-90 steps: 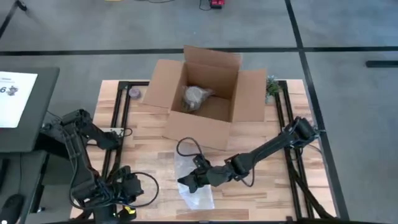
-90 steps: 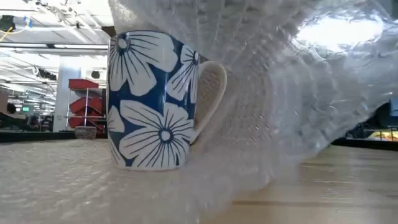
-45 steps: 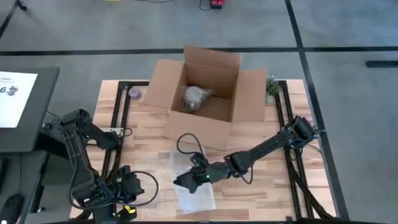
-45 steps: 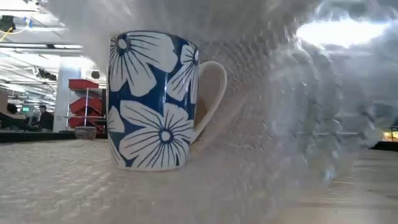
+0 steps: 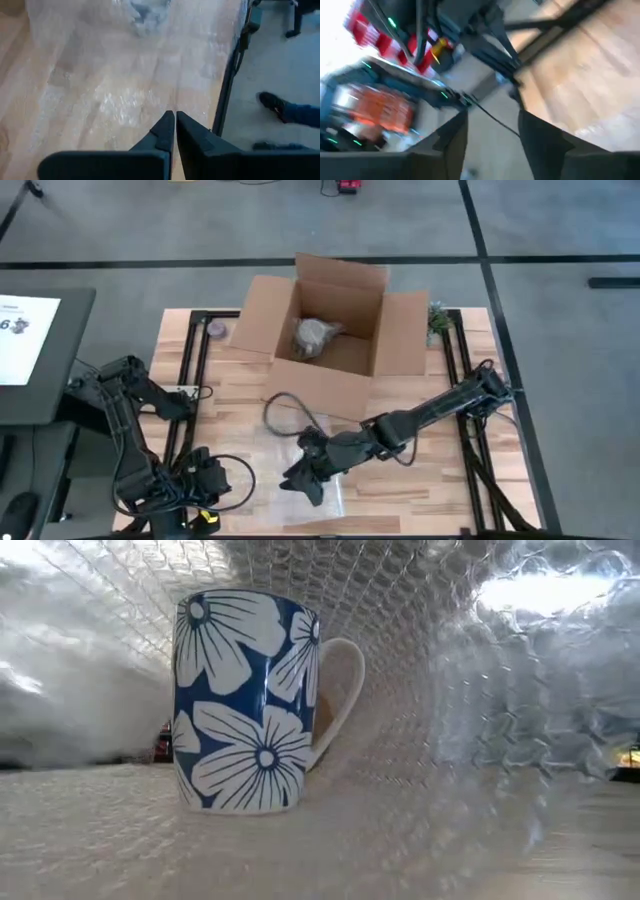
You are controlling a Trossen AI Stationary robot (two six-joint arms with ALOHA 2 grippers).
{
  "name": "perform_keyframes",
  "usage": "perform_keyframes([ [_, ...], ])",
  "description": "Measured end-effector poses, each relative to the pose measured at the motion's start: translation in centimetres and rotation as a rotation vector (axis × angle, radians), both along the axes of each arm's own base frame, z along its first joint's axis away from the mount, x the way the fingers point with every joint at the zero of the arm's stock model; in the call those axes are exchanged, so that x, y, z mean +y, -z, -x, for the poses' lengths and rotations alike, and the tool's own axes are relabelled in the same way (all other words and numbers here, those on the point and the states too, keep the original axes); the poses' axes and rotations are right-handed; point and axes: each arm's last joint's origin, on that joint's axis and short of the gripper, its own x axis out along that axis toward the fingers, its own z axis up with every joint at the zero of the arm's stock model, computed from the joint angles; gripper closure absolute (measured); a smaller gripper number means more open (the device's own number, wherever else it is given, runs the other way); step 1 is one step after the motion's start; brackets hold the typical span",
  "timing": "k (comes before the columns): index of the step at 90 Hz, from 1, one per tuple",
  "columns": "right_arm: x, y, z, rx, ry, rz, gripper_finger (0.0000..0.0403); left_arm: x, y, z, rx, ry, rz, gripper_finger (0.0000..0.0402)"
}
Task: Wrap mug
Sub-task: Wrap the white blue mug with the transparent bubble wrap
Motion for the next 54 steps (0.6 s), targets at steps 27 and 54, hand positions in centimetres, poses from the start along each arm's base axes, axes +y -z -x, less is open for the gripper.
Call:
perform_keyframes([
  [27, 0.1, 2.5, -1.4, 0.245, 0.026, 0.075, 0.0347, -0.8, -0.2, 1.5, 0.053, 0.032, 0.084, 0.0402],
  [54, -0.5, 7.6, -3.5, 0.414, 0.12, 0.089, 0.04, -1.4, -0.7, 3.0, 0.032, 0.05, 0.138, 0.0402],
])
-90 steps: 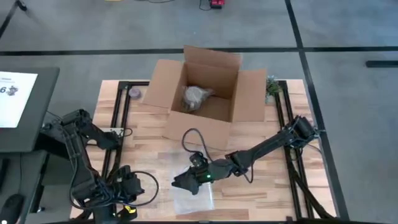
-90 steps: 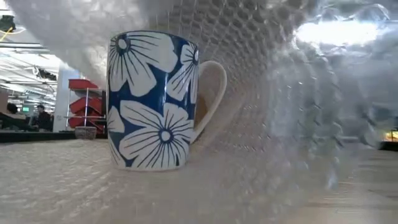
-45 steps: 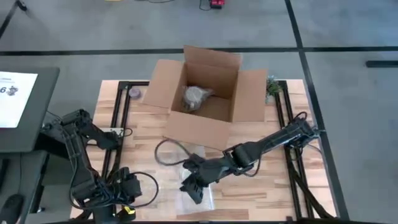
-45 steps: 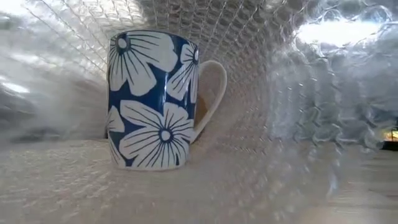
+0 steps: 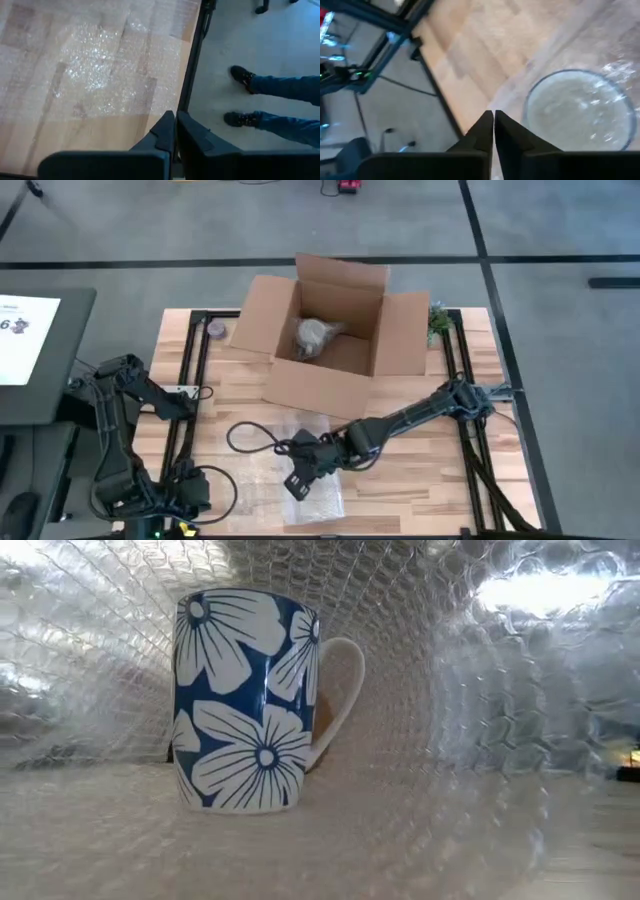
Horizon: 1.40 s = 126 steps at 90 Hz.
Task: Wrap mug
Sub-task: Wrap the white blue mug with the transparent bubble wrap
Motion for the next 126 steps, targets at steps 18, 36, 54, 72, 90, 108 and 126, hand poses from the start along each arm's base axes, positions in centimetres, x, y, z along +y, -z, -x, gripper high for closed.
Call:
perform_keyframes([
  [18, -0.9, 2.2, -0.1, 0.13, 0.019, 0.04, 0.0402, 0.0, 0.0, 0.0, -0.003, -0.005, -0.001, 0.0402],
  [36, -0.8, 4.6, -0.3, 0.216, 0.0, 0.084, 0.0403, 0.0, 0.0, 0.0, -0.018, -0.008, -0.007, 0.0402],
  [54, -1.4, 6.7, -1.0, 0.273, -0.003, 0.107, 0.0403, 0.1, -0.1, -0.1, -0.052, -0.02, -0.02, 0.0402],
  [72, -1.7, 7.0, -1.2, 0.281, -0.014, 0.093, 0.0403, 0.1, -0.1, -0.1, -0.057, -0.024, -0.022, 0.0402],
  [90, -2.1, 4.1, -0.8, 0.299, -0.031, 0.068, 0.0403, 0.1, -0.1, -0.1, -0.057, -0.025, -0.021, 0.0402],
  [108, -2.1, 1.2, -0.7, 0.259, -0.047, 0.043, 0.0403, 0.1, -0.1, -0.1, -0.057, -0.023, -0.021, 0.0402],
  [126, -1.8, 1.7, -1.1, 0.246, -0.039, 0.038, 0.0403, 0.1, -0.1, -0.1, -0.058, -0.012, -0.028, 0.0402],
])
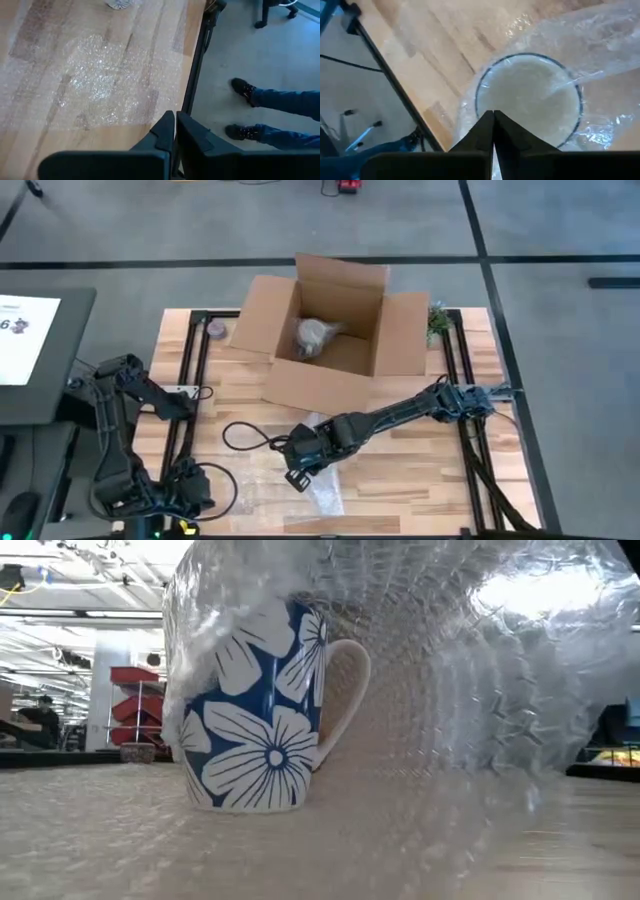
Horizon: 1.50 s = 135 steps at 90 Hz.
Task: Wrap mug
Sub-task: Wrap the white blue mug with the transparent bubble wrap
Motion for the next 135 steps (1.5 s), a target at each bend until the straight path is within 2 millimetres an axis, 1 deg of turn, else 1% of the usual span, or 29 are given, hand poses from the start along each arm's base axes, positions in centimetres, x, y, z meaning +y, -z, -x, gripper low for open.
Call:
perform_keyframes([
  [6, 0.0, 1.6, -0.2, 0.042, 0.016, 0.027, 0.0403, 0.0, 0.0, 0.0, 0.001, 0.002, -0.002, 0.0402],
  [12, 0.0, 3.7, -0.7, 0.077, 0.024, 0.051, 0.0403, 0.0, 0.0, 0.0, 0.002, 0.002, -0.004, 0.0402],
  [21, 0.1, 5.5, -1.1, 0.112, 0.024, 0.065, 0.0403, 0.0, 0.0, 0.0, 0.002, 0.002, -0.005, 0.0402],
  [34, 0.3, 7.4, -1.6, 0.139, 0.021, 0.075, 0.0403, 0.1, 0.0, 0.0, -0.013, 0.0, -0.016, 0.0402],
  [48, 0.1, 7.5, -1.6, 0.146, 0.006, 0.088, 0.0403, 0.1, 0.0, 0.0, -0.02, -0.004, -0.018, 0.0402],
  [66, -1.1, 5.1, -0.9, 0.142, 0.021, 0.086, 0.0403, 0.1, 0.0, -0.1, -0.022, -0.011, -0.014, 0.0402],
  [82, -1.6, 1.8, -0.2, 0.075, 0.033, 0.059, 0.0403, 0.0, 0.0, -0.1, -0.023, -0.015, -0.007, 0.0402],
  [87, -1.5, 1.3, -0.1, 0.056, 0.046, 0.045, 0.0403, 0.0, 0.0, -0.1, -0.024, -0.014, -0.004, 0.0402],
  [95, -0.9, 1.1, -0.2, 0.027, 0.035, 0.028, 0.0403, 0.0, 0.0, -0.1, -0.024, -0.014, -0.002, 0.0402],
  [102, -0.4, 1.3, -0.2, 0.021, 0.026, 0.026, 0.0403, 0.0, 0.0, -0.1, -0.024, -0.016, -0.001, 0.0402],
  [109, -0.1, 2.4, -0.6, 0.031, 0.023, 0.029, 0.0403, 0.0, 0.0, -0.1, -0.024, -0.016, -0.002, 0.0402],
  [118, -0.1, 5.1, -1.1, 0.103, 0.027, 0.056, 0.0403, 0.0, 0.0, -0.1, -0.024, -0.016, -0.002, 0.0402],
  [124, -0.4, 6.4, -1.4, 0.138, 0.035, 0.066, 0.0403, 0.0, 0.0, -0.1, -0.024, -0.016, -0.002, 0.0402],
  [135, -0.7, 7.7, -1.7, 0.173, 0.036, 0.08, 0.0403, 0.0, 0.0, -0.1, -0.025, -0.009, -0.007, 0.0402],
])
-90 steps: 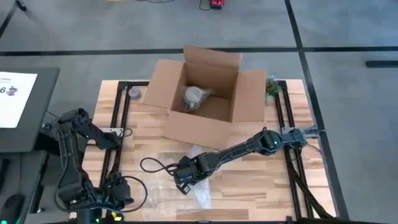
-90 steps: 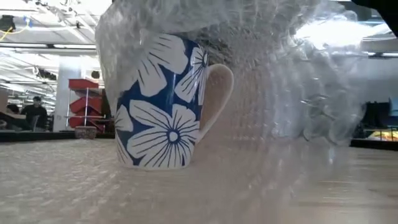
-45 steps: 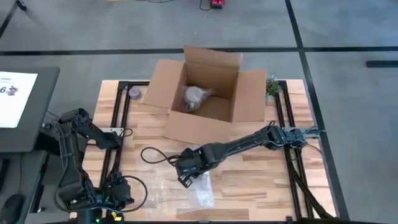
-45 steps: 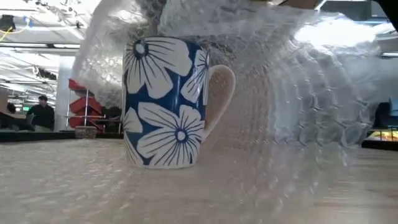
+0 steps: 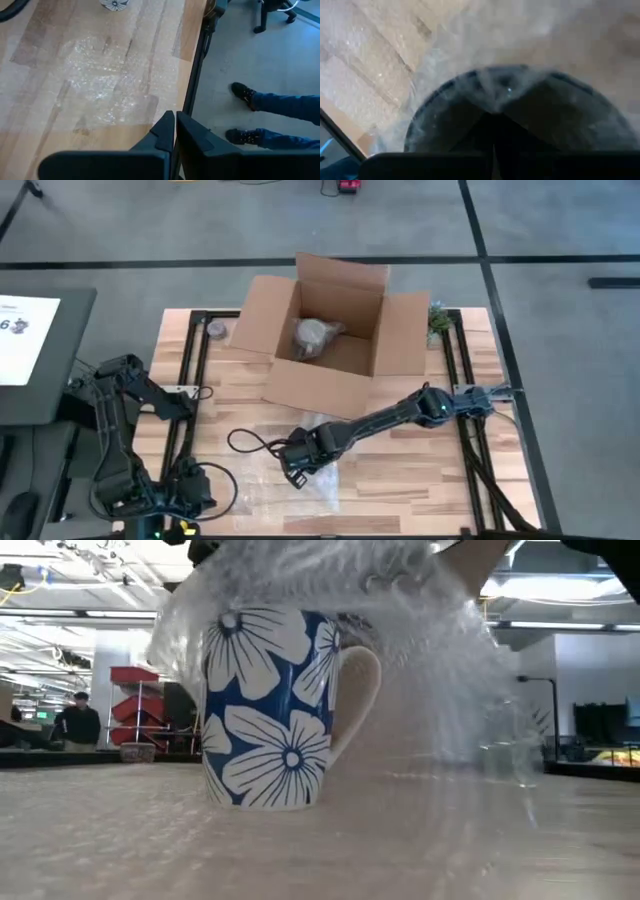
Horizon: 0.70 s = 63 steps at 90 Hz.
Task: Wrap mug
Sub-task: Wrap the white blue mug with the transparent bubble wrap
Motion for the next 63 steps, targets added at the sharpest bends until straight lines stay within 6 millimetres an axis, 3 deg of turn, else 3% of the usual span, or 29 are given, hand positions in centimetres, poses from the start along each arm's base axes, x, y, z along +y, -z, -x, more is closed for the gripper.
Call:
perform_keyframes([
  [8, -0.1, 0.3, 0.0, 0.011, -0.012, 0.006, 0.0403, 0.0, 0.0, 0.0, -0.002, 0.004, -0.006, 0.0402],
  [63, -0.2, -5.1, 1.6, 0.004, -0.009, -0.014, 0.0403, -0.2, -0.1, -0.1, -0.014, -0.006, 0.022, 0.0402],
])
